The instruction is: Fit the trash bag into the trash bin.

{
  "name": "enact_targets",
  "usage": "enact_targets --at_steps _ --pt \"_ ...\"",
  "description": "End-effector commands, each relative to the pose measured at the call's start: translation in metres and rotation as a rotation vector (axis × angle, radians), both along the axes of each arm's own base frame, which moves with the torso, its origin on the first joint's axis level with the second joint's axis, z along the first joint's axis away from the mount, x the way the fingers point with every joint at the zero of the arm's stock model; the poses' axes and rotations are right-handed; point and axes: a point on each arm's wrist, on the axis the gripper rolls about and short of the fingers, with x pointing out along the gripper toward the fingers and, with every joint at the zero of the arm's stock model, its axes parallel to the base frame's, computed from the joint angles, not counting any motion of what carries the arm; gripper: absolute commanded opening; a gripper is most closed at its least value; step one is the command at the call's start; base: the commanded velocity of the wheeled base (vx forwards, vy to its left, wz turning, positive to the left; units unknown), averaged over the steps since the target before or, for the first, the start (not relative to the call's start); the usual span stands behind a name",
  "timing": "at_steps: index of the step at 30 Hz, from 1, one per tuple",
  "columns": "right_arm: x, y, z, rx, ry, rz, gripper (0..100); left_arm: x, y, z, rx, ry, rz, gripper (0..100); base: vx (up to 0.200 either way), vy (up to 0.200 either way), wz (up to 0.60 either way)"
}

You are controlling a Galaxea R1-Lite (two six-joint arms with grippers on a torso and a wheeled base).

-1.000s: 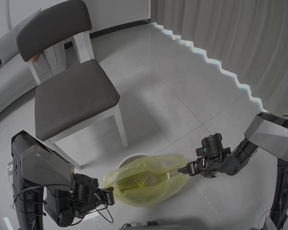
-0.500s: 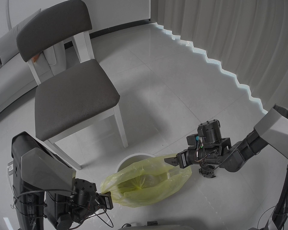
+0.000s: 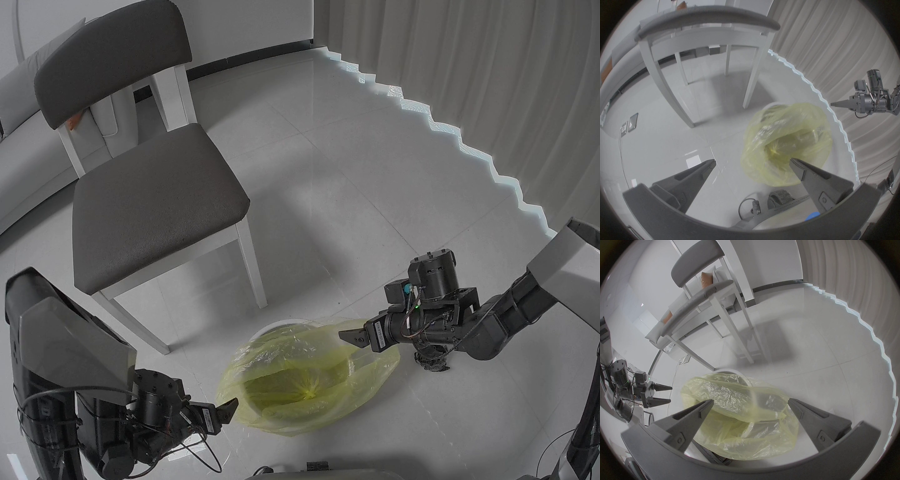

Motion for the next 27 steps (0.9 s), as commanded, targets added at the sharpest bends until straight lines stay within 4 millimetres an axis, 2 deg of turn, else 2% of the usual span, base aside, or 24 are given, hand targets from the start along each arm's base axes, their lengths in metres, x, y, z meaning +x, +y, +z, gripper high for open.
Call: enact_targets --at_steps 1,5,12,13,14,15,16,20,24,27 --pt "-0.021 -0.016 0.035 0.04 -0.052 -0.019 100 0.005 0.016 0.048 0.01 -0.234 -0.018 100 0.0 0.0 0.0" --pt "-0.042 -0.03 0.059 0.094 -0.073 -0.049 100 0.029 0.005 0.065 0.086 -0.398 -0.117 100 0.0 0.0 0.0" --pt "-0.068 -0.062 0.086 0.153 -0.112 -0.123 100 0.058 -0.04 0.078 0.104 -0.46 -0.311 100 0.0 0.0 0.0" --pt "-0.068 -0.062 0.086 0.153 -0.112 -0.123 100 0.058 -0.04 0.078 0.104 -0.46 -0.311 100 0.0 0.0 0.0" --pt "-0.075 -0.071 0.092 0.184 -0.117 -0.145 100 0.069 -0.053 0.078 0.123 -0.446 -0.344 100 0.0 0.0 0.0" --pt "-0.075 -0.071 0.092 0.184 -0.117 -0.145 100 0.069 -0.053 0.078 0.123 -0.446 -0.344 100 0.0 0.0 0.0" --pt "-0.082 -0.079 0.1 0.229 -0.119 -0.153 100 0.077 -0.062 0.076 0.142 -0.433 -0.366 100 0.0 0.0 0.0" --pt "-0.096 -0.092 0.115 0.337 -0.108 -0.151 100 0.08 -0.077 0.069 0.159 -0.399 -0.409 100 0.0 0.0 0.0" --pt "-0.093 -0.097 0.113 0.358 -0.088 -0.166 100 0.077 -0.088 0.06 0.165 -0.368 -0.451 100 0.0 0.0 0.0" --pt "-0.087 -0.1 0.113 0.353 -0.094 -0.177 100 0.078 -0.09 0.046 0.184 -0.32 -0.463 100 0.0 0.0 0.0"
